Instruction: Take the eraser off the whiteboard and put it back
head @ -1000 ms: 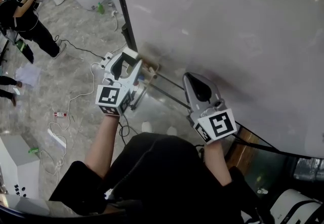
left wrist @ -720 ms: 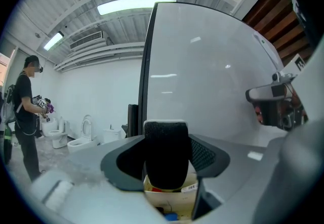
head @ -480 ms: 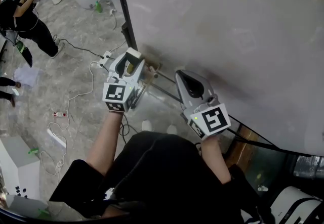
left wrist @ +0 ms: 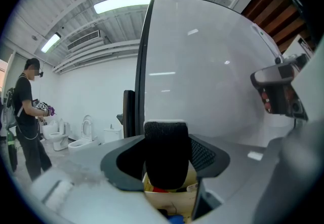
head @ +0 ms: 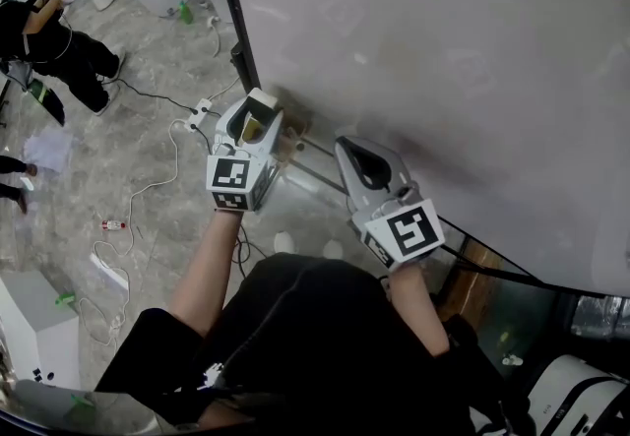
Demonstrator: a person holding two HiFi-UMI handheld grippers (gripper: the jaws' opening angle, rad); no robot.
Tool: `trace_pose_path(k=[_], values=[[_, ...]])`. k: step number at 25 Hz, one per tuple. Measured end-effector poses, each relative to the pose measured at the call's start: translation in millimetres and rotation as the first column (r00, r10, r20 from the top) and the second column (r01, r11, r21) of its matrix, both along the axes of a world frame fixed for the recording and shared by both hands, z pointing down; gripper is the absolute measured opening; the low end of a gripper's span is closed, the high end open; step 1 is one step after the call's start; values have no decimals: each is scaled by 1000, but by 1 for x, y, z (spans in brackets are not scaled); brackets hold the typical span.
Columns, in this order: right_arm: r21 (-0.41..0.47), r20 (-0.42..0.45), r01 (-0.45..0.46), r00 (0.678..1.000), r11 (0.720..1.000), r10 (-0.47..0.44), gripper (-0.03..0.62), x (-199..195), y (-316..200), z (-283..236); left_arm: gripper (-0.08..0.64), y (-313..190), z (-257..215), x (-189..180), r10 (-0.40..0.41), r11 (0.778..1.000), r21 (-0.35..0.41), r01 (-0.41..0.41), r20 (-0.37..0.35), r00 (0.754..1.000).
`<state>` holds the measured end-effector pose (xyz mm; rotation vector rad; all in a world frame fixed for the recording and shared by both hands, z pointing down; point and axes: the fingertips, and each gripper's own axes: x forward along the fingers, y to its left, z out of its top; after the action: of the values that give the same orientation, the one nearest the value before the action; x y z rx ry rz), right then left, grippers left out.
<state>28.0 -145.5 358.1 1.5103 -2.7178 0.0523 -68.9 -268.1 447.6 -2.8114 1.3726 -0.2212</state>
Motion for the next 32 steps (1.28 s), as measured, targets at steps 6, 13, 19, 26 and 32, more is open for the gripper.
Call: trace_pose_path(k=[6,13,19,26,32], values=[[-2,-10,-2,1000,1000,2,9,0,-1,0,261,-3,11,5,-2,1000,0,2,50,999],[-13,-13,1,1000,1000,-1,9,-1,-1,1,262,-7,20,6,-22,1000,-7,23,93,995],[-18,-16,-11,1000,1000,11,9,1,-1,2,264,-11,33,5,-33,999,-29,37,123,992],[-22,-17,-17,1000,1000,17,9,1,-1,2,265,-12,44,5,-44,998,-39,51,161,986],[-19,-17,-20,1000,1000,20,9,3,0,2,267,-13,51,3,-54,997,-46,64,193,980]])
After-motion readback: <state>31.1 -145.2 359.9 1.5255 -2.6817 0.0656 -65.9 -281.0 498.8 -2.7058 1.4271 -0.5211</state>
